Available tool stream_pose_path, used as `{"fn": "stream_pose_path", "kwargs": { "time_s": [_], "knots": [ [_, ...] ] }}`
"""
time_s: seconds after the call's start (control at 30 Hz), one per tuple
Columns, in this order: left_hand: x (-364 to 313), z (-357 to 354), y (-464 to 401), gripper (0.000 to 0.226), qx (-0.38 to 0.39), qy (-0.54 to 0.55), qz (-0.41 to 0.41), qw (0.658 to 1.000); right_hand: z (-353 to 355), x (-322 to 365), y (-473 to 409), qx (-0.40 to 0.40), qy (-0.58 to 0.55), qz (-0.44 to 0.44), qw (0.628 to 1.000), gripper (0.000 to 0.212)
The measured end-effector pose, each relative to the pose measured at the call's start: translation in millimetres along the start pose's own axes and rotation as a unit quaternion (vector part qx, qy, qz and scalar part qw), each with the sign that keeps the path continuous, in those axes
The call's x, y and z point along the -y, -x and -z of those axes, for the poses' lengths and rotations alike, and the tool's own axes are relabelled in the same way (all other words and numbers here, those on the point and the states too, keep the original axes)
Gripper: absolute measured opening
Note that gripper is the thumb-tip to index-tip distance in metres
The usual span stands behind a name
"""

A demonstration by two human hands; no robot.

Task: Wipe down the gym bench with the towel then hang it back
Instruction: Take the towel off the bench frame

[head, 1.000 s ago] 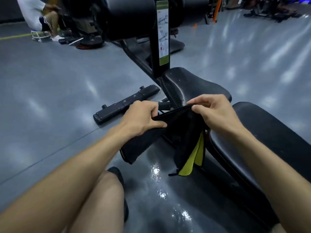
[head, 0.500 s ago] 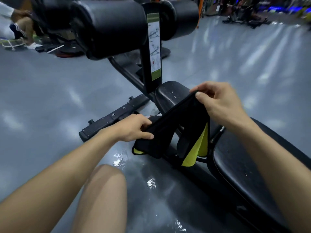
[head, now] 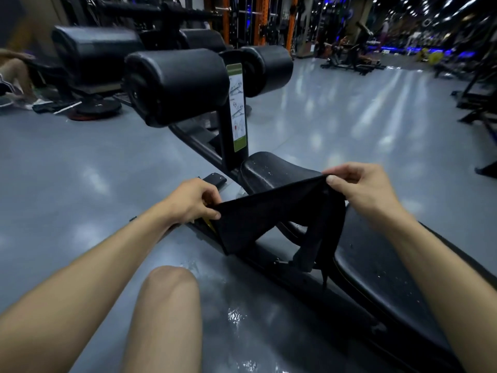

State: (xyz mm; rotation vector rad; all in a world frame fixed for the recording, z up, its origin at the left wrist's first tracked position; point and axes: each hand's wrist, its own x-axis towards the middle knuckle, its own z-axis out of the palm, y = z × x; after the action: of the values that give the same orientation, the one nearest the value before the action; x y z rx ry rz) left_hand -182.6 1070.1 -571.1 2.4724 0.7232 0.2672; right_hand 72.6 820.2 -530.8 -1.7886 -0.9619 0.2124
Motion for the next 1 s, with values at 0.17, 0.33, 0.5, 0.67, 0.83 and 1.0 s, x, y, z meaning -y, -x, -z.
{"fn": "stream_pose_path", "kwargs": {
  "time_s": [0.17,0.33,0.5,0.67,0.83,1.0],
  "knots": [
    [1.4,0.5,5.5,0.027,-0.017,0.026,0.03,0.999,3.3,-10.1,12.2,0.0,-0.015,-0.01,1.0,0.019],
    [-1.9,-7.9,-8.9,0.027,-0.092,0.054,0.036,0.994,-9.5,-26.4,11.3,0.045,-0.032,-0.023,0.998,0.009],
    [1.2,-15.0,-36.7,0.019,-0.093,0.166,0.027,0.981,-39.6,-60.2,1.3,0.115,-0.037,-0.049,0.991,0.002],
    [-8.4,-13.4,-42.5,0.019,-0.104,0.161,0.033,0.981,-57.0,-68.1,4.4,0.177,0.015,-0.073,0.981,0.005],
    [-6.1,-14.5,-44.5,0.022,-0.187,-0.006,-0.026,0.982,-63.5,-70.9,6.3,0.152,0.012,-0.035,0.988,0.006],
    [-16.6,-21.8,-22.0,0.029,-0.203,-0.097,-0.054,0.973,-66.3,-61.2,28.1,0.111,-0.023,-0.008,0.994,0.007]
  ]
}}
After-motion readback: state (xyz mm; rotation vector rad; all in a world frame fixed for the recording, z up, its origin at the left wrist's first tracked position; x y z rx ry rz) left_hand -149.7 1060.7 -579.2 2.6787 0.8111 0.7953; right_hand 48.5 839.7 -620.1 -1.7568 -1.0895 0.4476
